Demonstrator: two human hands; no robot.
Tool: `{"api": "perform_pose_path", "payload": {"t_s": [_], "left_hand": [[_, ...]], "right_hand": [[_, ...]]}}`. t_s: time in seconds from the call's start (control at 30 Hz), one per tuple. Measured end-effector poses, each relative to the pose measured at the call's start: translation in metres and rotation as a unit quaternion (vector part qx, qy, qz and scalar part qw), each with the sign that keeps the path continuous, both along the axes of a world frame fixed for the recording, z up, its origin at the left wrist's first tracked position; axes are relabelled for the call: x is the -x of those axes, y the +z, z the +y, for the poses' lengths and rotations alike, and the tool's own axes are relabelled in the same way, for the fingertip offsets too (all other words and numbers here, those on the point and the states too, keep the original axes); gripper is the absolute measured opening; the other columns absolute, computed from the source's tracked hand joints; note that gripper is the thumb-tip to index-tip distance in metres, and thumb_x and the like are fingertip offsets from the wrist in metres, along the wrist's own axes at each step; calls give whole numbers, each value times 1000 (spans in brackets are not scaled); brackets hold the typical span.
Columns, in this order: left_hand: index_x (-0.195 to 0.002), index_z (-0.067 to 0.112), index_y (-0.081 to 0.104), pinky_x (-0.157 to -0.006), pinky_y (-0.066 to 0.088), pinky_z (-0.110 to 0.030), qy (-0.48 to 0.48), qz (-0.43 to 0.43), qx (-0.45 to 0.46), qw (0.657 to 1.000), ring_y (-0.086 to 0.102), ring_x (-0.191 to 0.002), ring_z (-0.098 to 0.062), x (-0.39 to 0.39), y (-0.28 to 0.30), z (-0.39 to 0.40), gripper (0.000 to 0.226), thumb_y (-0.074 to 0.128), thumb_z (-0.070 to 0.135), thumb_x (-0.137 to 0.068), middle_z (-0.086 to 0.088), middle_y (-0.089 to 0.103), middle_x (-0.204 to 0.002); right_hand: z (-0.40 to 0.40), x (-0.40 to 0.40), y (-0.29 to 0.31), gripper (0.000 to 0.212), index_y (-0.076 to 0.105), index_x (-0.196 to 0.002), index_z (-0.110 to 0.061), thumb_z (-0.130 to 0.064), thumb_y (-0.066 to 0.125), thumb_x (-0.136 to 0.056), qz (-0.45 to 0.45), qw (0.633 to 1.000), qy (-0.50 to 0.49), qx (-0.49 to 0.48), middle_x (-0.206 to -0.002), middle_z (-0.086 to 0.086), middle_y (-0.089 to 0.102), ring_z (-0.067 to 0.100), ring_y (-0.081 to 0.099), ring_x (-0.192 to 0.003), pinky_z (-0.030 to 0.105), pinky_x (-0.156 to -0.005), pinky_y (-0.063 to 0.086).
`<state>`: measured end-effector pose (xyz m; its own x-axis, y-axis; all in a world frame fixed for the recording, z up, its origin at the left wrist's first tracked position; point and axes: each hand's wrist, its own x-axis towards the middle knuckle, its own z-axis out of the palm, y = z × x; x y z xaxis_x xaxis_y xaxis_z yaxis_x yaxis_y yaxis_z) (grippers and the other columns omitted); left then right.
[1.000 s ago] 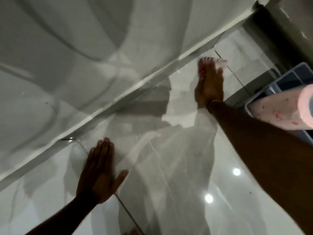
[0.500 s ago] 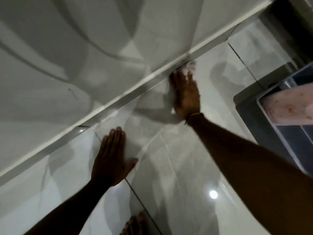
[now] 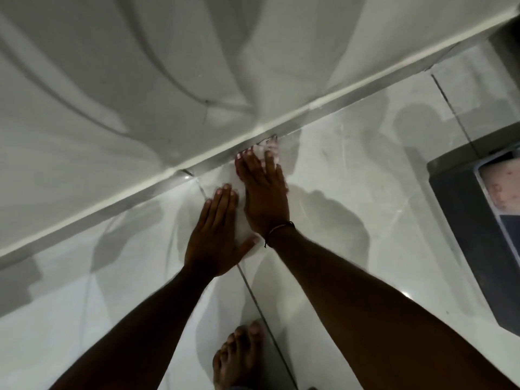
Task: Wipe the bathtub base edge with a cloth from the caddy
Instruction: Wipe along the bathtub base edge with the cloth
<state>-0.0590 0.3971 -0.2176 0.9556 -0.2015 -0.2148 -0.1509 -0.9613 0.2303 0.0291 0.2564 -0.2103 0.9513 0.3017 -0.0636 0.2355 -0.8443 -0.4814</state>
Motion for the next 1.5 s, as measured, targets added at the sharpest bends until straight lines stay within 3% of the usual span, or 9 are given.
{"api": "perform_pose_path", "payload": {"t_s": [0.23,0.43,0.6,0.73,0.87,1.03,1.13,1.27,1.5], "left_hand": [[-165,-4,20,-134,7,-44,12,-35,-18,999,15,-164,-37,-3,-1,4,114,49,80,-93,-25,17,-174],[-167,1,12,-134,5,-44,25,-17,-24,999,3,-165,-31,0,-4,1,116,47,81,-92,-18,5,-177],[-166,-3,14,-134,7,-46,23,-38,-17,999,7,-165,-34,-1,-10,2,114,47,76,-92,-20,7,-176],[-166,-3,15,-134,1,-42,23,-37,-29,999,8,-164,-33,-4,-12,-1,114,48,76,-90,-22,8,-176],[-164,-5,20,-134,5,-44,19,-38,-31,999,16,-163,-39,-6,-10,-2,111,45,77,-93,-25,15,-174],[-166,-1,15,-134,-1,-40,24,-5,-34,999,9,-164,-33,-8,-3,-2,114,46,79,-91,-20,8,-176],[-165,-4,17,-133,10,-51,12,-6,-25,1000,10,-164,-38,-7,-2,1,115,50,78,-92,-24,9,-176],[-164,-9,14,-134,8,-49,28,6,-30,999,2,-164,-38,-7,-1,5,123,45,85,-90,-29,6,-174],[-165,-6,9,-134,10,-52,40,49,-44,997,0,-164,-41,5,0,21,117,21,86,-94,-30,3,-174]], "right_hand": [[-36,-25,-12,65,38,-161,-31,-9,34,-100,-74,990,109,46,-169,-4,36,35,22,-160,48,-130,20],[-158,-101,-8,62,52,-153,-22,0,48,-96,-104,993,-46,22,-161,10,49,47,38,-150,49,-117,39],[-259,-180,-14,51,57,-147,-25,-30,39,-100,-32,974,-224,1,-160,16,47,38,42,-150,49,-126,34],[-287,-212,2,46,59,-141,-14,-19,43,-98,-23,968,-250,24,-154,25,47,44,44,-144,52,-122,36],[-261,-197,10,52,46,-151,-3,-7,38,-100,-61,961,-268,9,-164,25,35,40,29,-156,41,-133,13],[-168,-128,-1,47,59,-143,-18,-12,41,-100,-61,974,-218,-14,-154,13,56,39,49,-145,50,-119,41],[-88,-72,-4,53,51,-154,-17,-19,34,-104,-25,987,-155,-27,-163,11,45,42,34,-154,53,-124,32],[-1,-21,8,60,48,-156,-15,5,45,-99,18,985,-135,-103,-165,9,42,37,24,-159,52,-130,25],[38,18,6,57,36,-162,-19,-16,34,-105,33,996,50,-61,-171,4,31,37,13,-162,53,-131,20]]}}
